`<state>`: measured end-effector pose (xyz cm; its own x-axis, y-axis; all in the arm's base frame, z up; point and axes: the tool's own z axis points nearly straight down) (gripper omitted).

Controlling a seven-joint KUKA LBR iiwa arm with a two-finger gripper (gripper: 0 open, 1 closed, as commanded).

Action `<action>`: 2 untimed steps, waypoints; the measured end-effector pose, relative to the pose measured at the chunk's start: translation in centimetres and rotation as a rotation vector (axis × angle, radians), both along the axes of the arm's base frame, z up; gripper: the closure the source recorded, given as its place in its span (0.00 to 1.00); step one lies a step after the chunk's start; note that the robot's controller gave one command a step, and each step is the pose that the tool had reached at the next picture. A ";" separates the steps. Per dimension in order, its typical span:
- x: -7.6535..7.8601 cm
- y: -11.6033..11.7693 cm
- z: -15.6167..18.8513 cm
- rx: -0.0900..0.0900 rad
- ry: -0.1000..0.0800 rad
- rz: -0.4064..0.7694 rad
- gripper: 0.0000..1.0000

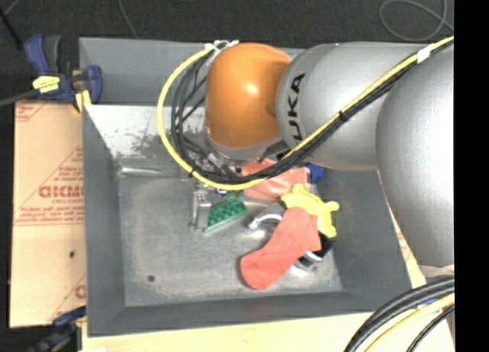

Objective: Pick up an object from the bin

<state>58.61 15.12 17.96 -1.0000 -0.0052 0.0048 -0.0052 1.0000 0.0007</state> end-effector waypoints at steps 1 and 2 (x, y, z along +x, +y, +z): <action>0.1 -0.1 0.5 0.001 -0.007 -0.002 0.00; 0.9 -1.2 0.4 0.003 -0.007 -0.093 0.00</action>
Offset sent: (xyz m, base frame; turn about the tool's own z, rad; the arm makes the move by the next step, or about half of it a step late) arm 0.0361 -0.0583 -0.0015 0.3909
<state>59.55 13.97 18.39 -0.9962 0.0874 -0.0021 0.0874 0.9962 0.0045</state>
